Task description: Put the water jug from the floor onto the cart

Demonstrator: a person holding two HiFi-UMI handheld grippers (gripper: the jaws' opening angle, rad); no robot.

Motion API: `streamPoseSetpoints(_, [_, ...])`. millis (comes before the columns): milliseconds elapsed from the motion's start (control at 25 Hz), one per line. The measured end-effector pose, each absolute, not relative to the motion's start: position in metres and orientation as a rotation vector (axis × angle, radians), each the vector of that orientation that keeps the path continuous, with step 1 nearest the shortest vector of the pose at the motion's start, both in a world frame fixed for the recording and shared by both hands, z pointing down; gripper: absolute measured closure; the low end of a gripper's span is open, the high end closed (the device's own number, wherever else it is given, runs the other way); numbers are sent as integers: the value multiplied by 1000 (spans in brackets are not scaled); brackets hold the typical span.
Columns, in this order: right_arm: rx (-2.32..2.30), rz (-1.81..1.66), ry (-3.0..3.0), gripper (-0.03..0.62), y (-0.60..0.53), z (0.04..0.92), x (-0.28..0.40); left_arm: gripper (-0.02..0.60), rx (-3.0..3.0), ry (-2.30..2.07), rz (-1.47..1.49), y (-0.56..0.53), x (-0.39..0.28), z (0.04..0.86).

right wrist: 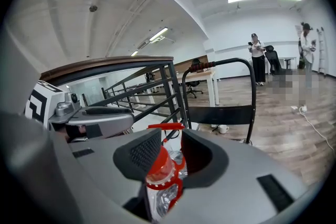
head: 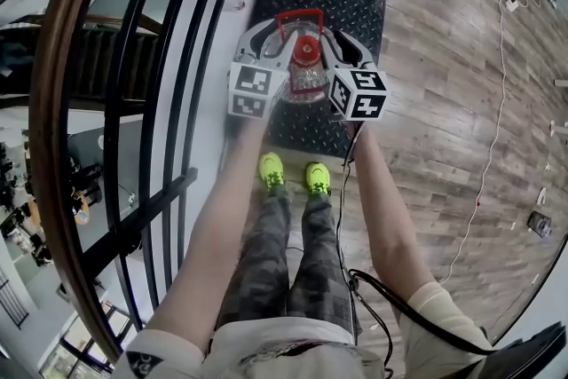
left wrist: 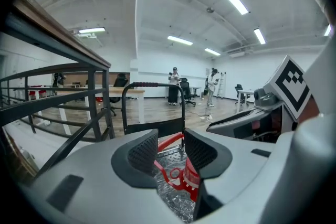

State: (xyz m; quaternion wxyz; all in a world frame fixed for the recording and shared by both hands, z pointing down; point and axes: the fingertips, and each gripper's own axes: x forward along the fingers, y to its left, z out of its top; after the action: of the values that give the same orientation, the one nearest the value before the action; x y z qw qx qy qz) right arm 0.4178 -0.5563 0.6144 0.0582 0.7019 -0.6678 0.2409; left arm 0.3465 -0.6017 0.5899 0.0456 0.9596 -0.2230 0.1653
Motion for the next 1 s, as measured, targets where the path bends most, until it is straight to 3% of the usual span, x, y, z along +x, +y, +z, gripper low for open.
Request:
streamPoseSetpoints(400, [2139, 709, -2060, 490, -556, 556, 423, 456, 2987, -613, 452, -584, 370, 527])
streamPoseSetpoints(520, [2129, 729, -2094, 493, -549, 524, 416, 549, 2982, -587, 461, -567, 365, 500])
streamPoseSetpoints(1000, [2158, 594, -2230, 540, -521, 371, 394, 566, 2985, -622, 357, -535, 354, 356])
